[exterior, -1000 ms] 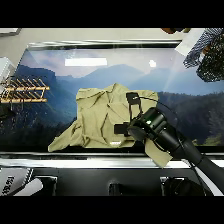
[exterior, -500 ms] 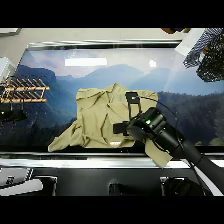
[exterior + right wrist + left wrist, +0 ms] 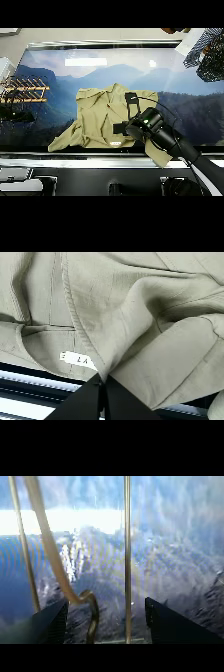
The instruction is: Fold the clothes and pants, and hang the long-sleeved shirts on hangers.
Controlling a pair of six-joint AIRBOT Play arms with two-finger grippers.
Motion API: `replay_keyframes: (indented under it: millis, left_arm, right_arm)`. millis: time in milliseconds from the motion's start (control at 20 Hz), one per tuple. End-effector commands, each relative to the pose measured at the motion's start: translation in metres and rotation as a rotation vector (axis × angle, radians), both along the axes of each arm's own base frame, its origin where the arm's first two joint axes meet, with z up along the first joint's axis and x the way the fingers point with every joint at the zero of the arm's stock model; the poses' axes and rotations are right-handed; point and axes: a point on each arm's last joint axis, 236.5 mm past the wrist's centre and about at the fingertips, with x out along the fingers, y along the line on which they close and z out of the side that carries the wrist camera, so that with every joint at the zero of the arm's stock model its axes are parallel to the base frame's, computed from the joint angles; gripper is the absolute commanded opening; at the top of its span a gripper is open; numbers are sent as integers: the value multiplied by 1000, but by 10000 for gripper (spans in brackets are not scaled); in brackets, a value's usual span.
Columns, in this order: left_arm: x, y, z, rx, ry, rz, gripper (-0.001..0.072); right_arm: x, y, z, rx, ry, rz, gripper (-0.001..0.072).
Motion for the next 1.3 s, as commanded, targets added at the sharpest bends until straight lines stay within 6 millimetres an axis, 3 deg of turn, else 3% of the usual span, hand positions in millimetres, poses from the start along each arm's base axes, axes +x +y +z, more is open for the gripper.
replay_keyframes:
  millis: [0,350,500,550,750,850,1000,1250]
  left_arm:
    - [-6,-4,-9,-20,38,-7,536]
    - [-43,-19,-34,-52,137,-7,535]
    - [-39,-13,-34,-24,115,-7,529]
    - [-39,-13,-34,-24,115,-8,455]
    - [-38,-12,-33,-22,115,-9,27]
    - [-35,-10,-30,-13,100,-8,18]
    - [-19,-2,-14,15,46,-5,17]
    - [24,9,54,65,-144,12,15]
  right_arm:
    - [0,0,0,0,0,-1,29]
    - [0,0,0,0,1,-4,29]
    - [1,0,0,3,2,-18,29]
    - [1,0,0,3,2,-18,29]
    - [2,1,1,10,-5,-17,29]
    - [2,1,1,11,-6,-17,29]
    - [3,1,1,10,-10,-17,29]
    - [4,0,1,6,-15,-16,29]
